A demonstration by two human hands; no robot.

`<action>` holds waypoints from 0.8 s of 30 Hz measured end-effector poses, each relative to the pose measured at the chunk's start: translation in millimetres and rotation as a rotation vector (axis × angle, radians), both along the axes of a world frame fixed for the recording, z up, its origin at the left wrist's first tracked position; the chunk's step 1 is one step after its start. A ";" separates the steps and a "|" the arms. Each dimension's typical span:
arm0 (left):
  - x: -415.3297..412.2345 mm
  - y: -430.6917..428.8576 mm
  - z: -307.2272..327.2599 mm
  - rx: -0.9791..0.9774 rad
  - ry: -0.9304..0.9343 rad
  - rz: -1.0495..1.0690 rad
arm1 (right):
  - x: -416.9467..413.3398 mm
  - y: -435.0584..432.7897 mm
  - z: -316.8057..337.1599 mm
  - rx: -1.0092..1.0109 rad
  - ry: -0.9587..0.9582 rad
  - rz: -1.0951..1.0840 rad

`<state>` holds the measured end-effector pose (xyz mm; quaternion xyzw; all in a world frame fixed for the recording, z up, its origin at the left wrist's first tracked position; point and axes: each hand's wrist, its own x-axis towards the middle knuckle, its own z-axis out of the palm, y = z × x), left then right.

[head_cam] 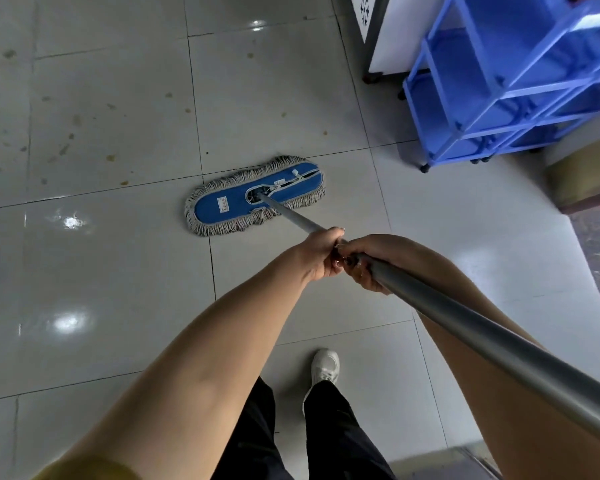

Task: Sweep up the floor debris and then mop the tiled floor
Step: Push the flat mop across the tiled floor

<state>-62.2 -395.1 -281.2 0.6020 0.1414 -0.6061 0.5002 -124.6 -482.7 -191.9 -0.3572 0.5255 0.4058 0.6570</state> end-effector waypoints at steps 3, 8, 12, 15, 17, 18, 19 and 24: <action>-21.2 -15.7 3.3 -0.017 0.001 -0.023 | -20.2 -15.9 6.5 0.012 0.005 -0.031; -22.3 -24.8 2.3 -0.005 0.012 -0.042 | -21.2 -20.8 10.0 -0.016 0.030 -0.028; -10.8 -21.7 -6.1 0.101 0.008 -0.073 | -15.6 -11.3 -1.6 0.029 -0.010 -0.145; -8.5 -24.5 -14.5 0.120 0.010 -0.072 | -17.2 -12.3 -10.9 0.077 -0.030 -0.226; -1.0 -29.7 -15.9 0.109 0.026 -0.069 | -14.7 -19.0 -13.7 0.114 -0.064 -0.285; 5.3 -33.0 -15.8 0.101 0.036 -0.078 | -10.9 -22.5 -14.1 0.127 -0.082 -0.309; 13.3 -36.0 -15.7 0.096 0.041 -0.086 | -5.1 -25.7 -14.1 0.136 -0.096 -0.330; 59.7 -47.8 -21.9 0.127 0.028 -0.101 | 37.2 -33.8 -21.4 0.160 -0.126 -0.375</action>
